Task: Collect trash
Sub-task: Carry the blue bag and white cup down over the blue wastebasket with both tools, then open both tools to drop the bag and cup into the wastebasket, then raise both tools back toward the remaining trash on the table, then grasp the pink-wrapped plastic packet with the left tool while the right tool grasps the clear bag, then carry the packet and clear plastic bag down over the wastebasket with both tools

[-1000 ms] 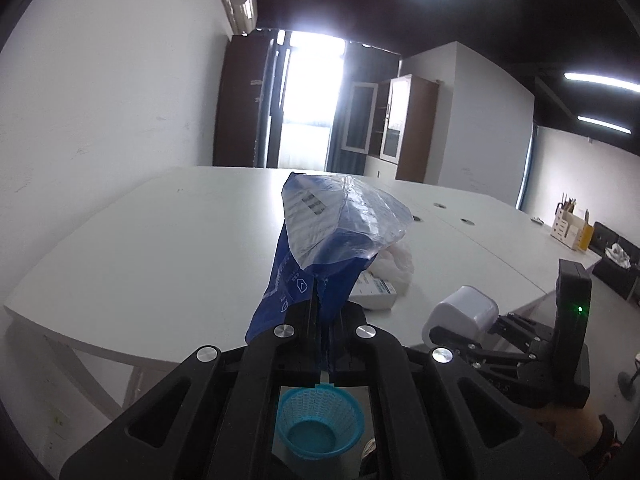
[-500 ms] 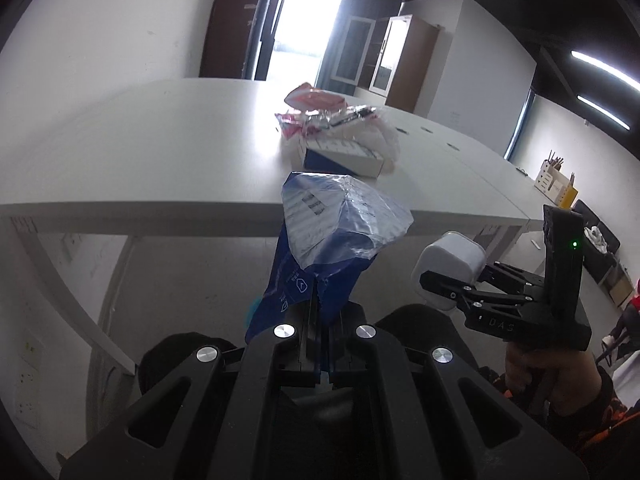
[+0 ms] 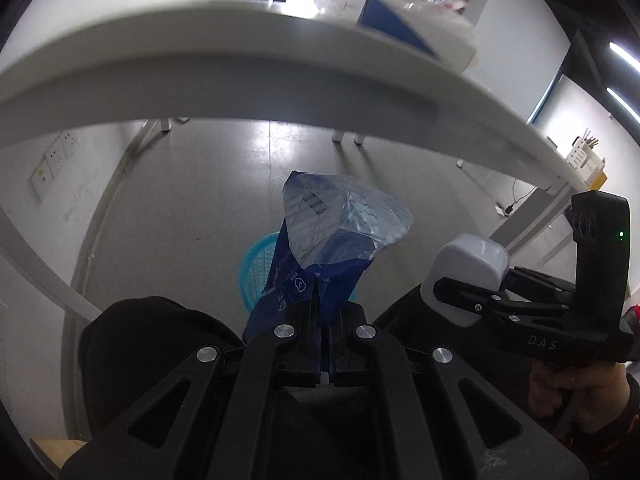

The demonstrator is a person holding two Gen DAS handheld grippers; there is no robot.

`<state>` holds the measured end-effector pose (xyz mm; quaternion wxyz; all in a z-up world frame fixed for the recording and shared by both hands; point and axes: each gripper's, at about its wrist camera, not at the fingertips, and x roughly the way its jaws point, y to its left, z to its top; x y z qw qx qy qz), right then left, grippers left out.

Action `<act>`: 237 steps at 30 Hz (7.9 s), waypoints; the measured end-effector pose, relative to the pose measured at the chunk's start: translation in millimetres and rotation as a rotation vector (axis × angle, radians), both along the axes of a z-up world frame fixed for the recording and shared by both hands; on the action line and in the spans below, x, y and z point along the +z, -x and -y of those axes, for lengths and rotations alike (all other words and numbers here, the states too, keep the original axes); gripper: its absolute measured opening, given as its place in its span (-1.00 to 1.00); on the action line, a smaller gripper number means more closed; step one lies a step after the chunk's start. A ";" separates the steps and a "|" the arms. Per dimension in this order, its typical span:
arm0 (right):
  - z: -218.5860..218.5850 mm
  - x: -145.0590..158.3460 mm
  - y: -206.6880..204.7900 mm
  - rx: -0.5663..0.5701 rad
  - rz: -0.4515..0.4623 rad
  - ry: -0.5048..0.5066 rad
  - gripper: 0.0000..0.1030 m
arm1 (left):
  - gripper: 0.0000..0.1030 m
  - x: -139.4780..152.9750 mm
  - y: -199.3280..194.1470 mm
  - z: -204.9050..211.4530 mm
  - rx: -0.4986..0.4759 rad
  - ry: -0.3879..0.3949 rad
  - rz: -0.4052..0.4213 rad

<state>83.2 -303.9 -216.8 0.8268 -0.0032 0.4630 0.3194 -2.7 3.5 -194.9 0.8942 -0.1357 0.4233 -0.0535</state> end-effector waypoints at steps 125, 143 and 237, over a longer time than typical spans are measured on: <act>30.6 179.5 -11.6 -0.115 0.466 -0.057 0.83 | 0.26 154.0 -27.5 -34.5 0.160 -0.046 0.415; -12.1 183.1 -111.2 -0.141 0.433 0.003 0.52 | 0.29 155.8 -130.0 -40.0 0.083 0.091 0.311; 19.3 84.7 105.5 0.208 0.108 -0.016 -0.93 | -0.92 78.8 61.6 -10.4 -0.023 -0.087 0.040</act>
